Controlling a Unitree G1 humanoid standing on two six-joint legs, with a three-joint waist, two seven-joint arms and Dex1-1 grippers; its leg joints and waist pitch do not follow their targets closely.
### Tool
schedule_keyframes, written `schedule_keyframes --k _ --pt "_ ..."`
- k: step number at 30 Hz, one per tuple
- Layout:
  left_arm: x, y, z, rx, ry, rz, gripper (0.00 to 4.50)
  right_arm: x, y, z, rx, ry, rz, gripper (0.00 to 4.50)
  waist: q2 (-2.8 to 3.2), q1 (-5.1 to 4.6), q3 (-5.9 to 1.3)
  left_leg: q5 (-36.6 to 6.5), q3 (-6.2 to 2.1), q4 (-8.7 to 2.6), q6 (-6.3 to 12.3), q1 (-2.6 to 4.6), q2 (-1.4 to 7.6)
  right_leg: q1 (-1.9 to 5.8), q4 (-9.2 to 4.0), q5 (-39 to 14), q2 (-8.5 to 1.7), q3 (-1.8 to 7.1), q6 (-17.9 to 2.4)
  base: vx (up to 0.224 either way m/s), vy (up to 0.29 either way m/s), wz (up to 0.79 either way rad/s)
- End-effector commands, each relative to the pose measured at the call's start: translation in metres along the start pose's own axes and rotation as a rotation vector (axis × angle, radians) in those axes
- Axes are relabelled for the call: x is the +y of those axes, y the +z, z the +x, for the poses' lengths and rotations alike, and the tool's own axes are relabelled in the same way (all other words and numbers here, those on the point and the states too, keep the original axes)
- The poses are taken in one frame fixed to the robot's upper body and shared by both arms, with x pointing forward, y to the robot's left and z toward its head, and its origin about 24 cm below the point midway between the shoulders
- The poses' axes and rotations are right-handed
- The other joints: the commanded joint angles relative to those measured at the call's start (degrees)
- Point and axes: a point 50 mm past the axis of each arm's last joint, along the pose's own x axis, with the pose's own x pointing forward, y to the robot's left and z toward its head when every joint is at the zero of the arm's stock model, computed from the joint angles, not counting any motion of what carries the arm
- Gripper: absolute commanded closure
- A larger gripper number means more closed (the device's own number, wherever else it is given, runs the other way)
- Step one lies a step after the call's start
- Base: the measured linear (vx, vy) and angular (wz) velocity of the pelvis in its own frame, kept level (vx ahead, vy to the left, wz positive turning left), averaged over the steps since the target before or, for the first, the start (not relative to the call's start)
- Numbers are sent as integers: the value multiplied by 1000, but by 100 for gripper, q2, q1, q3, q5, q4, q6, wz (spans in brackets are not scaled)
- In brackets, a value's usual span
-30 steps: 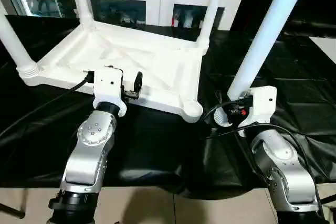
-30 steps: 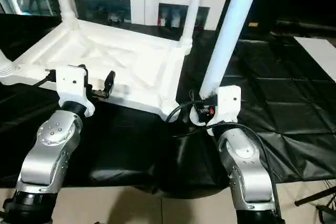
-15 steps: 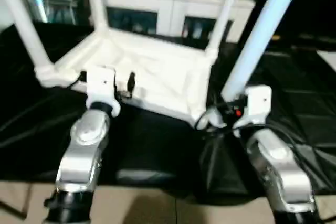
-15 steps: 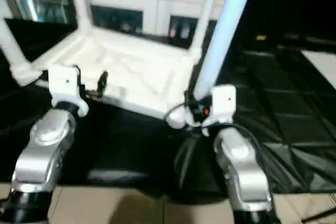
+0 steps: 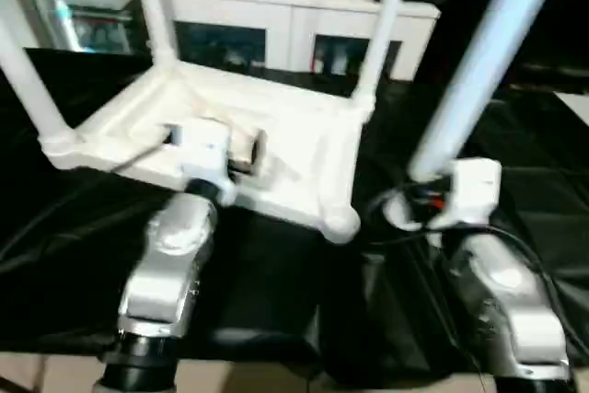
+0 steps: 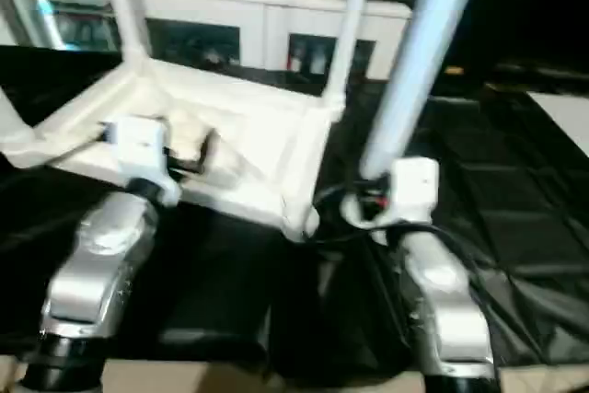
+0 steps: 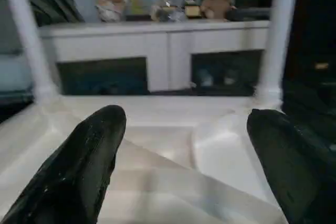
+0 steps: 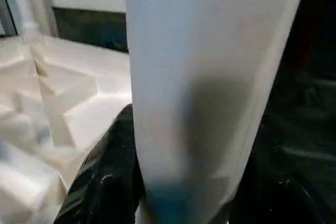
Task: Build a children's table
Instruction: Move to table
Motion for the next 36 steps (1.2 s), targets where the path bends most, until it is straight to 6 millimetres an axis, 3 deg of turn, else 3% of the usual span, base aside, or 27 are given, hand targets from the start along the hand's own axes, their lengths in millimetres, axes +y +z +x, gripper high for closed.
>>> schedule_keyframes --k 1,2,3,4,5,6,7,8,9,10,11,12,13,14,15,16,17,18,19,20,23,24,26,29,31,33,36 --pt "4 1 1 3 14 10 26 5 7 2 -33 16 30 264 80 -177 -74 -572 -185 -808 -645 229 565 -141 -252 -914 -119 90 -692 75 65 -57" --pt "5 2 1 3 15 9 26 5 8 3 -35 29 8 264 179 -348 -291 -856 -705 -884 399 744 777 -497 149 -471 -342 -251 -548 111 44 -32" --pt "5 2 1 3 15 9 26 5 8 3 -35 29 8 264 103 -416 -382 -599 -809 -781 1049 973 822 -667 242 -263 -413 -291 -403 111 44 -32" --pt "5 2 1 3 15 9 26 5 8 3 -35 36 0 264 68 -475 -372 33 -815 -692 2051 936 889 -808 344 -40 -554 -307 -52 130 -5 9" --pt "4 2 1 4 15 10 26 5 8 3 -32 37 -1 264 -109 -516 -363 510 -639 -605 2520 831 767 -856 183 349 -695 -206 -33 103 -23 6" --pt "4 2 1 4 15 11 26 5 8 3 -31 35 2 264 -311 -446 -307 195 -79 -403 2182 231 125 -330 -356 789 -830 2 -315 103 -23 6" --pt "3 2 1 3 14 12 26 4 8 3 -31 33 4 264 -418 -297 -347 -5 136 -81 1938 -85 -261 111 -515 725 -917 290 -698 95 -52 11" --pt "3 1 1 6 15 14 26 3 8 3 -31 37 -1 264 -470 -119 -421 -173 -19 433 1360 -601 -190 693 -671 618 -1472 729 -1369 111 -45 3" --pt "3 2 0 4 13 12 26 2 8 3 -31 37 -1 264 -430 -55 -414 313 -120 470 767 -764 -86 674 -505 1716 -1400 571 -1691 111 -45 3" --pt "3 2 0 -1 11 8 26 1 9 3 -31 36 1 264 -430 -55 -414 313 -120 470 767 -764 -86 674 -505 1716 -1400 571 -1691 117 -25 -13" --pt "2 2 -1 -5 -12 4 26 0 11 3 -44 52 5 264 -241 -96 -326 1442 -137 -175 382 -604 93 310 -282 2919 -947 -48 -1726 81 -17 -9" --pt "2 1 -1 -3 -26 5 26 0 13 3 -52 65 6 264 -16 -119 -371 2014 -157 -463 611 -339 226 189 -231 2605 -660 -328 -1330 81 -17 -9" --pt "1 1 -1 -3 -57 -3 26 0 14 3 -55 82 19 264 9 -220 -333 2247 -282 -425 906 -389 355 55 -28 2505 -502 -360 -1115 0 0 0" --pt "1 1 -1 -3 -57 -3 26 0 14 3 -55 82 19 264 91 -214 -490 3217 -509 -208 1256 61 640 -315 51 2141 -580 -292 -852 41 52 -10" --pt "-2 0 -3 -15 -209 39 26 3 19 1 -59 173 73 264 63 -228 -491 3712 -552 -192 1360 87 680 -385 23 2102 -663 -210 -773 41 52 -10" --pt "-3 -2 -4 -7 -257 42 26 4 19 0 -56 196 79 264 26 -139 -470 4082 -470 -177 1425 9 582 -360 -83 2198 -759 -129 -681 0 0 0" --pt "-7 -5 -7 21 -394 57 13 6 21 -3 -47 264 88 264 -35 -71 -412 3291 -276 -251 1191 -172 402 -212 -179 2190 -812 -109 -741 0 0 0" --pt "-10 -11 -10 65 -523 86 13 8 22 -6 -36 330 79 264 -33 7 -368 2180 -148 -346 838 -276 348 -112 -228 2033 -841 -96 -811 0 0 0" --pt "-11 -15 -12 103 -607 107 13 10 22 -9 -25 374 68 264 -56 41 -333 1528 -118 -399 681 -269 358 -112 -275 1765 -847 -86 -838 -55 25 -6" --pt "-11 -18 -13 129 -684 128 13 10 21 -11 -14 409 73 264 -36 43 -269 294 -70 -530 378 -228 376 -121 -346 1059 -827 -65 -894 -68 17 -1" --pt "-12 -22 -10 176 -838 170 13 8 20 -17 23 481 59 264 20 -5 -211 -1422 -30 -721 -179 -120 434 -168 -468 -552 -834 -60 -987 -79 13 -1" --pt "-12 -24 -6 198 -881 192 13 6 19 -19 35 498 44 264 71 -8 -178 -1836 -17 -747 -352 -69 440 -231 -530 -1036 -857 -41 -956 -89 11 0" --pt "-12 -27 1 226 -939 237 13 3 19 -21 50 519 20 264 41 -25 -136 -2232 -15 -763 -490 -66 424 -258 -621 -1742 -897 -13 -817 -94 14 -2" --pt "-11 -30 8 246 -967 282 13 1 20 -22 59 524 6 264 20 -32 -119 -2226 -23 -766 -480 -84 422 -261 -692 -2307 -963 3 -625 -76 17 -6" --pt "-14 -35 15 282 -1018 309 13 -2 22 -23 59 518 0 264 26 -52 -133 -2058 -28 -786 -438 -121 424 -250 -683 -2144 -954 -10 -597 -25 8 -5" --pt "-19 -40 21 329 -1113 323 13 -4 23 -25 58 516 -2 264 55 -42 -191 -1696 -11 -773 -366 -135 440 -237 -595 -1423 -945 -20 -746 0 0 0" --pt "-22 -48 26 398 -1209 353 13 -4 23 -27 64 524 -6 264 32 -19 -228 -1329 60 -739 -218 -142 444 -229 -575 -948 -967 -4 -889 0 0 0"
